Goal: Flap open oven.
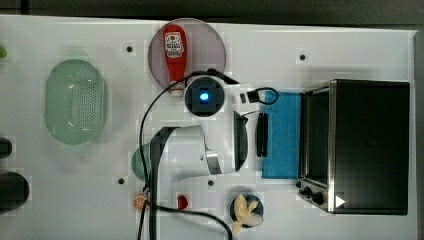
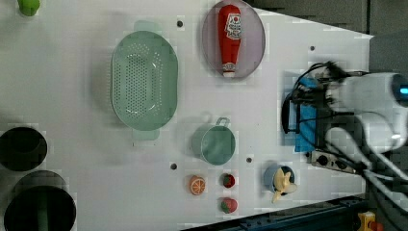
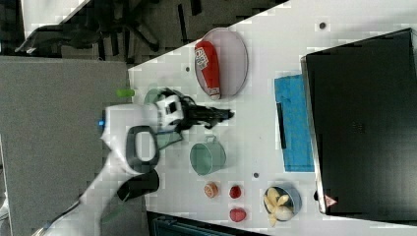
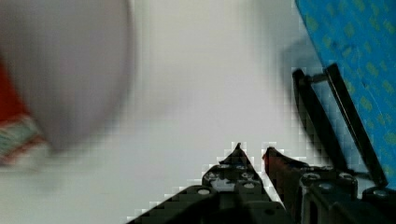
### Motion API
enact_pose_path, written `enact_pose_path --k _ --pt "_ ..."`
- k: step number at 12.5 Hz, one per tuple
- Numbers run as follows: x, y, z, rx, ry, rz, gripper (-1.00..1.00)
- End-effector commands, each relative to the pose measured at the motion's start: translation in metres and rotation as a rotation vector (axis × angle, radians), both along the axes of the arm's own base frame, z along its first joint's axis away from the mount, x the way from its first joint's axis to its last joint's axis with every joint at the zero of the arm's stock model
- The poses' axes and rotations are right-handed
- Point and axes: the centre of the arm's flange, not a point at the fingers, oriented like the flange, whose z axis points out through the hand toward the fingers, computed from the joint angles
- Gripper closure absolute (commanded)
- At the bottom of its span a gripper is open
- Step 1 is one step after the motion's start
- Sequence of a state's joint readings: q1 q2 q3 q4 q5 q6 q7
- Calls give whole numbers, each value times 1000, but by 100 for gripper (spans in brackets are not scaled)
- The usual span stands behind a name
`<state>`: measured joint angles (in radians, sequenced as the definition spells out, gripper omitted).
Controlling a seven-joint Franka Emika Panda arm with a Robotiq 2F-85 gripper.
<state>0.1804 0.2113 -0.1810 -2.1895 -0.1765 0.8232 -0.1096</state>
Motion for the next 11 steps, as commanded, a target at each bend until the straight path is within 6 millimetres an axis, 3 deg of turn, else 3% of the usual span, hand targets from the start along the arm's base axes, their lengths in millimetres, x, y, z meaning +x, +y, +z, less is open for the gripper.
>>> enact_pose_path --k 1,6,11 --pt "6 -33 67 92 -73 -196 65" --pt "-4 -42 176 132 -87 -291 65" --pt "-39 -41 250 157 -63 -339 65"
